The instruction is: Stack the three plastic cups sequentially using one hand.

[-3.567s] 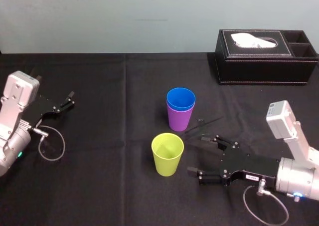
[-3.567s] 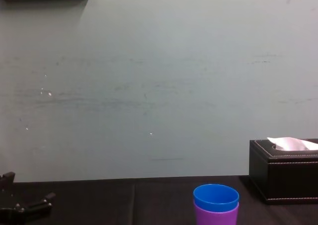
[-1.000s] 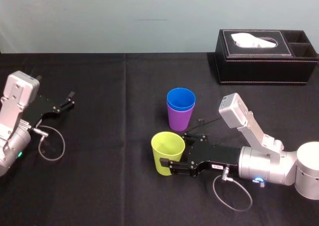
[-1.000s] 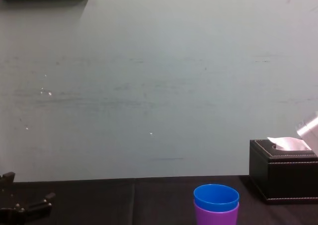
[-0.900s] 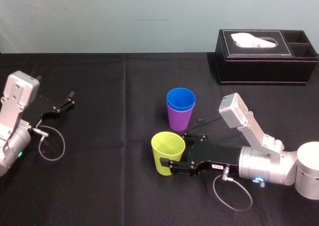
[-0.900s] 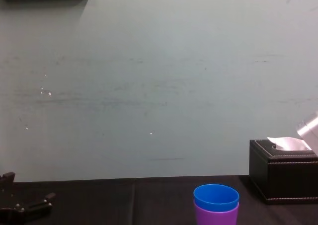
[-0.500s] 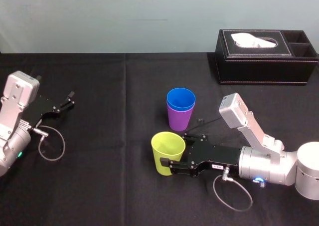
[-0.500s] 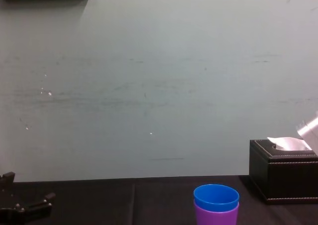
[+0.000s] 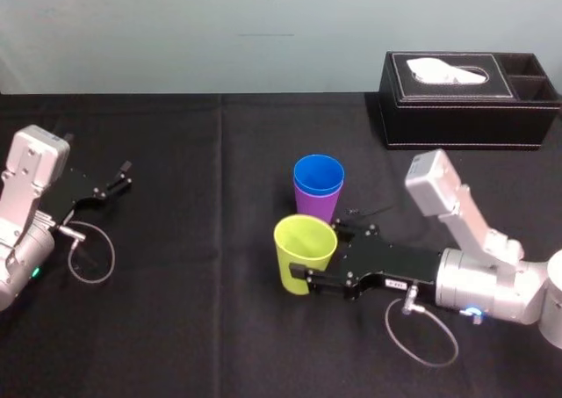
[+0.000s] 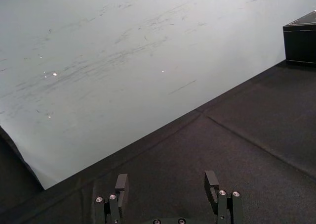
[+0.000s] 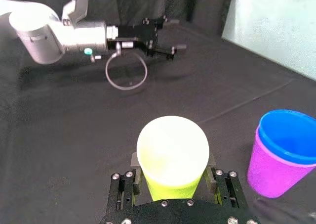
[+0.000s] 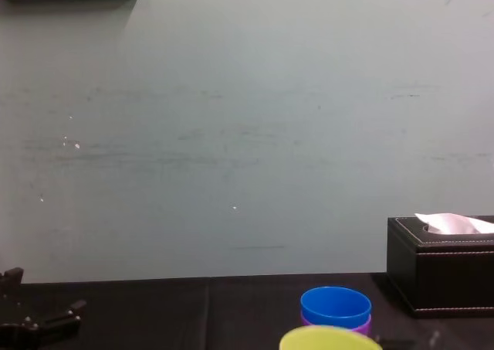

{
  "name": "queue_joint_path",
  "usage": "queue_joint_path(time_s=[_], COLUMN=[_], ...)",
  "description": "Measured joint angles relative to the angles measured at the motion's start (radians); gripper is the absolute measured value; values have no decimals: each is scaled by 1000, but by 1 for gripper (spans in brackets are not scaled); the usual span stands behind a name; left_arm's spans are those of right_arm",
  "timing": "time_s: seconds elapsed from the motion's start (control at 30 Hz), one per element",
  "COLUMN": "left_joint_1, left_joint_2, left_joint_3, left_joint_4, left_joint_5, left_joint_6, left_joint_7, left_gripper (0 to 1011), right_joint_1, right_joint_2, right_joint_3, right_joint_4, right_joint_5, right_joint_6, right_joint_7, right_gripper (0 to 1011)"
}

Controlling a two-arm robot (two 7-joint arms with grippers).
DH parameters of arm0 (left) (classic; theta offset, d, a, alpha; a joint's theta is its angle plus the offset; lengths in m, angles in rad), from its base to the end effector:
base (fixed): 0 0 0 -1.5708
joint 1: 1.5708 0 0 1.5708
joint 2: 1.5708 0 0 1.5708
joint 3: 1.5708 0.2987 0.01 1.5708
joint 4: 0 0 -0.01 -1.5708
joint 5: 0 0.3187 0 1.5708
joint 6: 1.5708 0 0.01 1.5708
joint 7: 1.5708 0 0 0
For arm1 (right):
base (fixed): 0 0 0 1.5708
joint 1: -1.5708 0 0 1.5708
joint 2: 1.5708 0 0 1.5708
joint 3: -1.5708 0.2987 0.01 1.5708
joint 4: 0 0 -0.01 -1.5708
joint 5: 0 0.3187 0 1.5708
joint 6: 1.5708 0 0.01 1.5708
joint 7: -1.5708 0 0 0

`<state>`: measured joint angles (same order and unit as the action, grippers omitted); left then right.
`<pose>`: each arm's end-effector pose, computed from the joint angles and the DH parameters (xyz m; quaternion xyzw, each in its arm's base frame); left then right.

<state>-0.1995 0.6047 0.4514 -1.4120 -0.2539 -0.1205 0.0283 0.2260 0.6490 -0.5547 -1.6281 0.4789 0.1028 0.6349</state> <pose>0.3688 0.0850 -0.3112 0.1415 -0.1325 0.5799 0.7913 0.3565 -0.0333 -0.2666 -0.1297 0.0059 -0.2291 0.9647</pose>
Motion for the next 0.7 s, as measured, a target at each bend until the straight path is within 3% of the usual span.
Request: queue_joint_path(time_s=[0.3,0.7], left_joint_1=[0,0], left_joint_2=[0,0], left_joint_3=[0,0], left_joint_4=[0,0], left_joint_5=[0,0], left_joint_6=[0,0], left_joint_7=[0,0], left_gripper=[1011,1011], right_joint_1=[-27,-1], right_joint_2=[60,78], right_joint_3=[66,108], right_joint_4=[-146,-188], right_joint_5=[40,71], right_joint_6=[95,141], right_joint_7=[-68,-107], right_gripper=[726,728])
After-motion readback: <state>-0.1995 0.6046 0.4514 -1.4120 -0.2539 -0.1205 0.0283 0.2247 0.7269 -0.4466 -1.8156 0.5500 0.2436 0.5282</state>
